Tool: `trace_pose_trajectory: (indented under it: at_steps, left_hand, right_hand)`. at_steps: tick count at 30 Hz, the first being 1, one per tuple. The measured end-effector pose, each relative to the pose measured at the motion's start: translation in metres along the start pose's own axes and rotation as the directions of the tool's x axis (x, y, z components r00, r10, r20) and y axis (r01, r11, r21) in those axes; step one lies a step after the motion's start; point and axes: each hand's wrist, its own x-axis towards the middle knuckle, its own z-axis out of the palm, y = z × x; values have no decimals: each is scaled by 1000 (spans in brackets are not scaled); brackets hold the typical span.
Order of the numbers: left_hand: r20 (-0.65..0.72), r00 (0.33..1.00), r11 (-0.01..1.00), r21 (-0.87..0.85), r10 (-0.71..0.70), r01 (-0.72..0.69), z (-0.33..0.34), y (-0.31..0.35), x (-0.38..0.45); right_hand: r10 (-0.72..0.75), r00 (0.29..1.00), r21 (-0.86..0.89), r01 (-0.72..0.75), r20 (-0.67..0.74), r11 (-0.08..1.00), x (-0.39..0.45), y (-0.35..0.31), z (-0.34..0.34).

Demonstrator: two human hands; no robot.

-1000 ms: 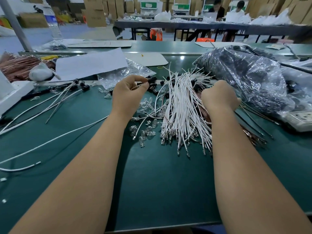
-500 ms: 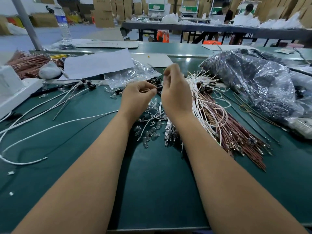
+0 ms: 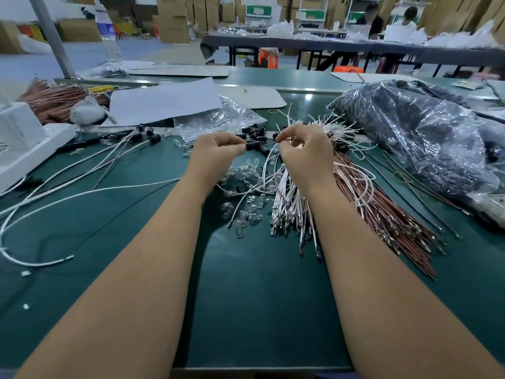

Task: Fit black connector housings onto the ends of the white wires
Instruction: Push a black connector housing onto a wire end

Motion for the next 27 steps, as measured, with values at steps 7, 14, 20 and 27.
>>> trace_pose_trajectory:
  at_steps: [7,14,20,27]
  left_hand:
    - [16,1000,999,40,6,-7,0,-1,-1]
    - [42,999,998,61,22,-24,0,3,-4]
    - [47,998,995,94,32,-36,2,4,-3]
    - [64,993,992,66,102,-106,5,8,-5]
  right_hand:
    - [-14,1000,18,14,-16,1000,1,2,3]
    - [-68,998,-20,68,9,997,0,4,7]
    - [-140,987,-25,142,78,990,2,7,15]
    - [-228,969,-25,231,93,973,-2,3,12]
